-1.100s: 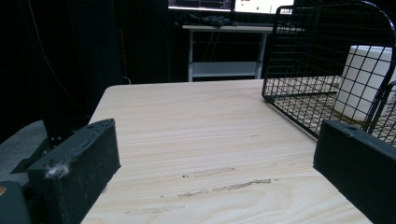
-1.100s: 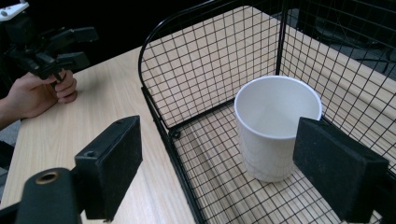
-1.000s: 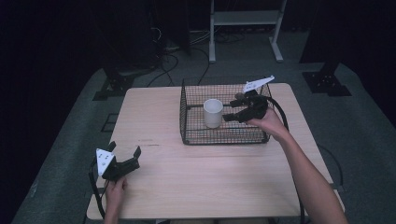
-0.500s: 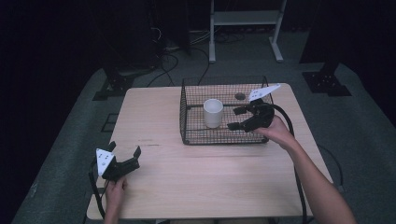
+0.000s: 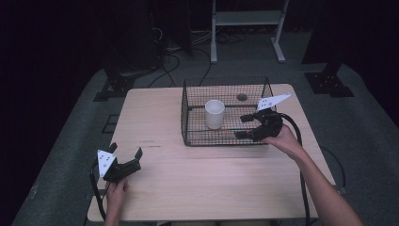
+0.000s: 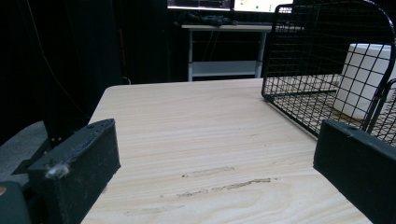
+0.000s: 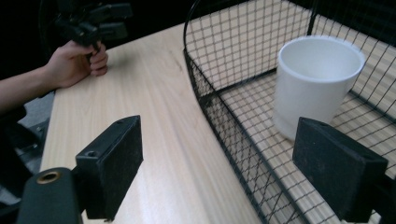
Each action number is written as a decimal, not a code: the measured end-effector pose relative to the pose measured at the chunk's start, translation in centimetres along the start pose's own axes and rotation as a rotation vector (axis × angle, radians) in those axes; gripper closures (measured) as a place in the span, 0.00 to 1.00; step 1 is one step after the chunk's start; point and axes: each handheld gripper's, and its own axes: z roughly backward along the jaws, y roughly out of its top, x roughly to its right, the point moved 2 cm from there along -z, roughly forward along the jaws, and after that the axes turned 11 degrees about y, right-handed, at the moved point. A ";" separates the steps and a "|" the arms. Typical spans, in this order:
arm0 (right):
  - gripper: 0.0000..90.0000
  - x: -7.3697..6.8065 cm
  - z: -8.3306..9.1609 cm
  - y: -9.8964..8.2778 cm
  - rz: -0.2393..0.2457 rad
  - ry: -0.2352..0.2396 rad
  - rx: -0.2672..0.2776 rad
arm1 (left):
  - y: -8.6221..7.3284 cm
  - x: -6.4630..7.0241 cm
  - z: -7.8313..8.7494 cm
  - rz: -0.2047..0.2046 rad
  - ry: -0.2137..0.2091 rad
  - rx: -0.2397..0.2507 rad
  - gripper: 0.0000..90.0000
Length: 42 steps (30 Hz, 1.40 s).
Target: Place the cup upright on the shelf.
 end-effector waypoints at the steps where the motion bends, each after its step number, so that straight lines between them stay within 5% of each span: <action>1: 0.17 0.0 0.0 0.0 0.000 0.000 0.000 | 0.0 0.0 0.0 0.000 0.000 0.000 0.00; 42: 0.17 -2.7 2.1 -5.0 -0.007 -0.007 0.056 | 0.0 0.1 0.0 -0.007 0.000 0.000 0.00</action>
